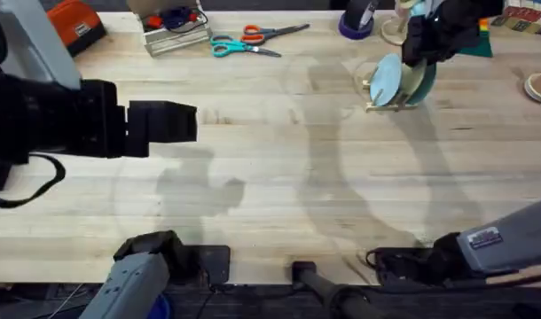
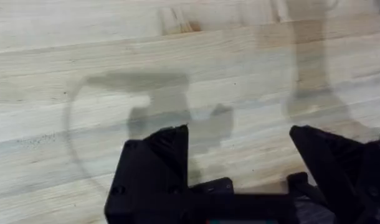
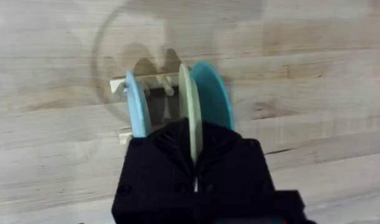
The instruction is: Pick up the plates from the table one by one and place each into a slot on the dish rack.
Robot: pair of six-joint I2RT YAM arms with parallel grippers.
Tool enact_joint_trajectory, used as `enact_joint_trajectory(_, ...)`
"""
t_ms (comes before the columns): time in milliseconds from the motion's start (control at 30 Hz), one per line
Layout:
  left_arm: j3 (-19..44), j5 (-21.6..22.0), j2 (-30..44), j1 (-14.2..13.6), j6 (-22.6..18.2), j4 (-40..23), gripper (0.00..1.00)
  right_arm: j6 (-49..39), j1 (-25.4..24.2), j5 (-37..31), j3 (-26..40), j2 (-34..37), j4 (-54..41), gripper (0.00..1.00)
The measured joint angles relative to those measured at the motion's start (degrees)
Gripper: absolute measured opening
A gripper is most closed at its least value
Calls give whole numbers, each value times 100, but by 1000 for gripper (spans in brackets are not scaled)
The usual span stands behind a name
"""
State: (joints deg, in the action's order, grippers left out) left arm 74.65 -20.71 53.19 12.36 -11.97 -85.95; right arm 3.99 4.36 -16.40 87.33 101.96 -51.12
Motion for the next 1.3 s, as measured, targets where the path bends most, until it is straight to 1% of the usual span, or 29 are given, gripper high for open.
enact_joint_trajectory(167, 0, 0, 0, 0, 0, 0, 993, 0, 0, 0, 0, 181, 10, 32)
enact_joint_trajectory(567, 0, 0, 0, 0, 0, 0, 993, 0, 0, 17, 125, 300, -8, 32)
enact_joint_trajectory(733, 0, 0, 0, 0, 0, 0, 993, 2, -4, 24, 146, 300, 8, 123)
enact_joint_trajectory(1300, 0, 0, 0, 0, 0, 0, 993, 2, -4, 26, 155, 302, -2, 149)
